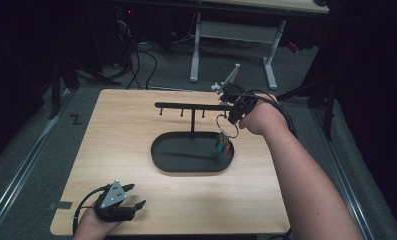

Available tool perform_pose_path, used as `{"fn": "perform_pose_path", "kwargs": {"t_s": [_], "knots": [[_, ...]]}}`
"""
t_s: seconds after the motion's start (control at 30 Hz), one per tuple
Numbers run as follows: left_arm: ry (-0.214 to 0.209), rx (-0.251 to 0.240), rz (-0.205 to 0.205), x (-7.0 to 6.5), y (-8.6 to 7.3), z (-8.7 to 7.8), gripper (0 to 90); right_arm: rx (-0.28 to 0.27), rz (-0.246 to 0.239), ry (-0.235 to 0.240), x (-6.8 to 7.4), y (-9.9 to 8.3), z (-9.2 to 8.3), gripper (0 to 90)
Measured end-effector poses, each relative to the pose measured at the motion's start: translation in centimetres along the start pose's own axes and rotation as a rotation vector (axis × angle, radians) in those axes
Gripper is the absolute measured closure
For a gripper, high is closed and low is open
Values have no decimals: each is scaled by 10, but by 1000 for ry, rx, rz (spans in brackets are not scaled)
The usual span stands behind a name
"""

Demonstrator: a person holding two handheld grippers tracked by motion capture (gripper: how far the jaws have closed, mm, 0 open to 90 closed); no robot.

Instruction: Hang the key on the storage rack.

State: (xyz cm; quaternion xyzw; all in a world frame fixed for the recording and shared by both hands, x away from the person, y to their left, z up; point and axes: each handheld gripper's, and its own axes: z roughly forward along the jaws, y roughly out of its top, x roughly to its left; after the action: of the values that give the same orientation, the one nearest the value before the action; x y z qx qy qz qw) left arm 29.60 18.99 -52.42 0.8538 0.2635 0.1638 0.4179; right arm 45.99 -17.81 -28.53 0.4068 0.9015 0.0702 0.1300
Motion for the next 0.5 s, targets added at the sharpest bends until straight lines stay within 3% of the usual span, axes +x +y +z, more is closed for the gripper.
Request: {"fn": "perform_pose_path", "kwargs": {"t_s": [0.27, 0.33, 0.5], "knots": [[-2, 6, 4, 0, 0, 0, 313, 5, 34, 8, -5, 6, 9, 878], [-4, 10, 4, 0, 0, 0, 313, 4, 17, 3, -8, 7, 12, 878], [-3, 10, 5, 0, 0, 0, 313, 8, 29, 4, -14, 8, 18, 877]]}}
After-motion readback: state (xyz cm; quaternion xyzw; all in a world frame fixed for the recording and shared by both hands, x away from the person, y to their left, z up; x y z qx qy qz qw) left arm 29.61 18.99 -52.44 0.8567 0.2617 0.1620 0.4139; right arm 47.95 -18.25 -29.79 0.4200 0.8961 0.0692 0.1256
